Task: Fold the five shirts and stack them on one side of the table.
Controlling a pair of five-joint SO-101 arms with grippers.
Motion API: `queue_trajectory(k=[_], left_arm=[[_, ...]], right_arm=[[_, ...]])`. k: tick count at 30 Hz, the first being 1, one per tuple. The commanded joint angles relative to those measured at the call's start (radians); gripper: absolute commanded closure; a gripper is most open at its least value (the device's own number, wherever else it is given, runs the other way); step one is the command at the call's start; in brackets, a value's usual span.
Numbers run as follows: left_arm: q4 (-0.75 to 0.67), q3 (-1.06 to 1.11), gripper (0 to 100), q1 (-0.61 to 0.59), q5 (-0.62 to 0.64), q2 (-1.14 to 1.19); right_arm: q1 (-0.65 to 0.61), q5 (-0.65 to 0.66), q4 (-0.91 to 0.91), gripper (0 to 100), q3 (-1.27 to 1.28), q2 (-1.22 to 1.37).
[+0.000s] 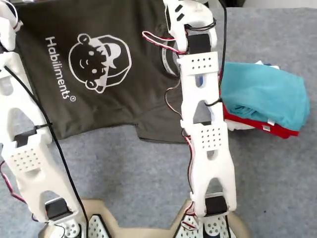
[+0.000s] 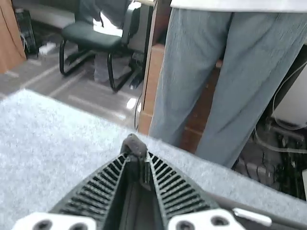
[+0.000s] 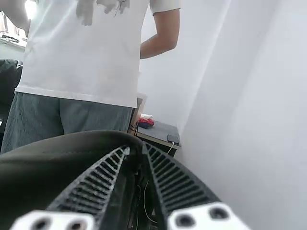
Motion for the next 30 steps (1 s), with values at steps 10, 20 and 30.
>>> queue_trajectory(k=[10,20,30], left_arm=[[0.245,-0.008,97,-0.019,-0.002,0.104],[0.615,0.002,97,-0.022,-0.135,0.115],[0.664,0.352,97,-0.007,-0.135,0.098]], right_arm=[[0.048,0.003,0.304,98.5,0.025,-0.025],[0.061,0.003,1.089,98.5,-0.14,-0.021],[0.18,0.002,1.398,98.5,-0.147,0.061]])
